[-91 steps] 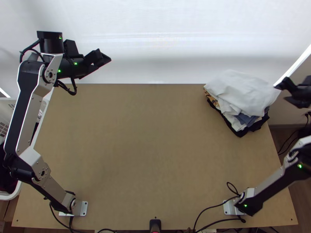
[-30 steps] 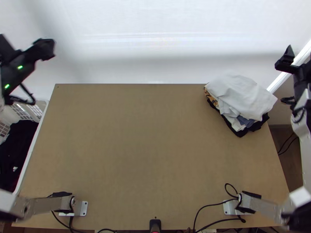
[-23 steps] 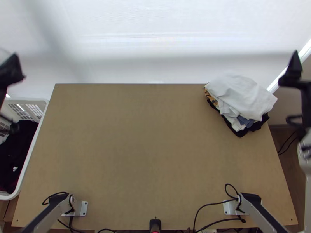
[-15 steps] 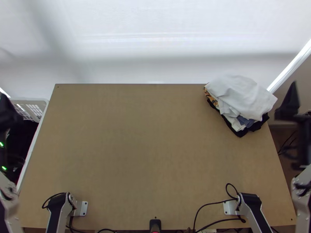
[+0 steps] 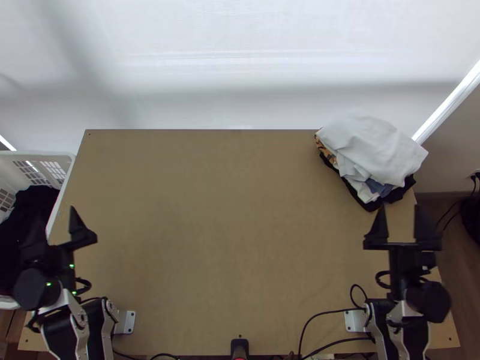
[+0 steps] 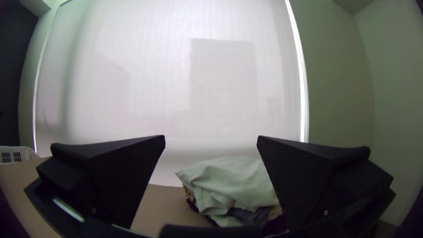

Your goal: Fold the t-shirt

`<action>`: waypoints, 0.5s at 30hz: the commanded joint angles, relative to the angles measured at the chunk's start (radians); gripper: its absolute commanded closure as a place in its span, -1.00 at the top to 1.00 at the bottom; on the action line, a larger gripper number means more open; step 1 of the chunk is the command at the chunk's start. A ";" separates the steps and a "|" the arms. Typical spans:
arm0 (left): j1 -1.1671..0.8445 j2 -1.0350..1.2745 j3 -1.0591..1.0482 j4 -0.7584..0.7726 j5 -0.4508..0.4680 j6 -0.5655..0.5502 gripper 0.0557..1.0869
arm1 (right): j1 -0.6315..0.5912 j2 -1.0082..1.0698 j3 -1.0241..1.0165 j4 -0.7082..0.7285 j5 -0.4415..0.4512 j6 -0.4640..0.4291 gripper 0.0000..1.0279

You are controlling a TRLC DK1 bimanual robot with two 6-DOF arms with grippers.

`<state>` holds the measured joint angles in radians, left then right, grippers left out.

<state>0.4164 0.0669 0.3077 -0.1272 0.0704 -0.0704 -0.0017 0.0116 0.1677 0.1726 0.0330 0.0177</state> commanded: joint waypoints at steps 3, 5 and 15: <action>-0.034 -0.068 -0.148 0.070 0.009 0.009 0.91 | 0.011 -0.018 -0.100 0.034 0.031 0.087 0.91; -0.033 -0.068 -0.194 0.093 0.009 0.021 0.91 | 0.009 -0.018 -0.126 0.034 0.039 0.087 0.91; -0.051 -0.047 -0.305 0.130 0.008 0.049 0.91 | -0.026 -0.015 -0.160 -0.174 0.039 0.097 0.91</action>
<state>0.3740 0.0071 0.0418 0.0246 0.0673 -0.0425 -0.0078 -0.0002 0.0154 0.0341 0.0639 0.0864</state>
